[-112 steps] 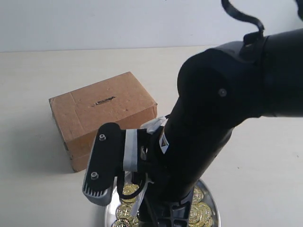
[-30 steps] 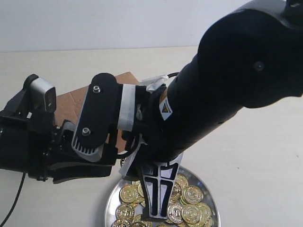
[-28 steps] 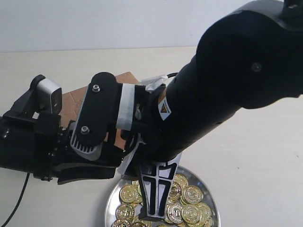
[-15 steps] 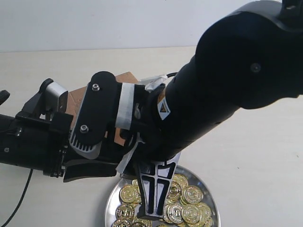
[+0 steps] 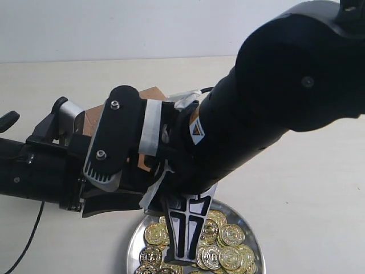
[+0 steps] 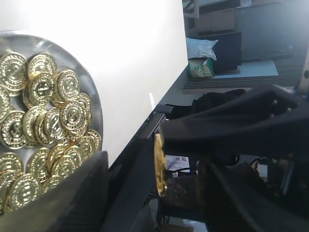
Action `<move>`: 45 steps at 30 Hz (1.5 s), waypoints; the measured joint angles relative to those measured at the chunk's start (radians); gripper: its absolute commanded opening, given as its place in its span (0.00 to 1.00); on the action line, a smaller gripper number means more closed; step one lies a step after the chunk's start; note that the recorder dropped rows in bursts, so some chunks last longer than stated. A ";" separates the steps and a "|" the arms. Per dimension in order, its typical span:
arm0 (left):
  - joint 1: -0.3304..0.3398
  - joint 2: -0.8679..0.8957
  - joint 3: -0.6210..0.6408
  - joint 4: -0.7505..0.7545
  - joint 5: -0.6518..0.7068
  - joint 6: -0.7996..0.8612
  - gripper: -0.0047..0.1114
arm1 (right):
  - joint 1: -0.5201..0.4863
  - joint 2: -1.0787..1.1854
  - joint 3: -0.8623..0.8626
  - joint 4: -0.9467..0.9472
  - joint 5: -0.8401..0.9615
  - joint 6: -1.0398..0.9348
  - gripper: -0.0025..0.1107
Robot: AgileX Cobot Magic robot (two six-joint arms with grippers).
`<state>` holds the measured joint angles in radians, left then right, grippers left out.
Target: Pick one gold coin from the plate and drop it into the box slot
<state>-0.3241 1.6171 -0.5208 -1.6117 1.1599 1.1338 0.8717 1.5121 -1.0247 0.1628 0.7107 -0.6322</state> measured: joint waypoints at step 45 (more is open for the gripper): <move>-0.042 0.001 0.000 -0.040 -0.015 0.018 0.04 | 0.000 0.000 0.000 0.003 -0.025 0.002 0.56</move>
<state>-0.3660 1.6177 -0.5208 -1.6515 1.1453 1.1520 0.8717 1.5121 -1.0247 0.1654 0.6854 -0.6301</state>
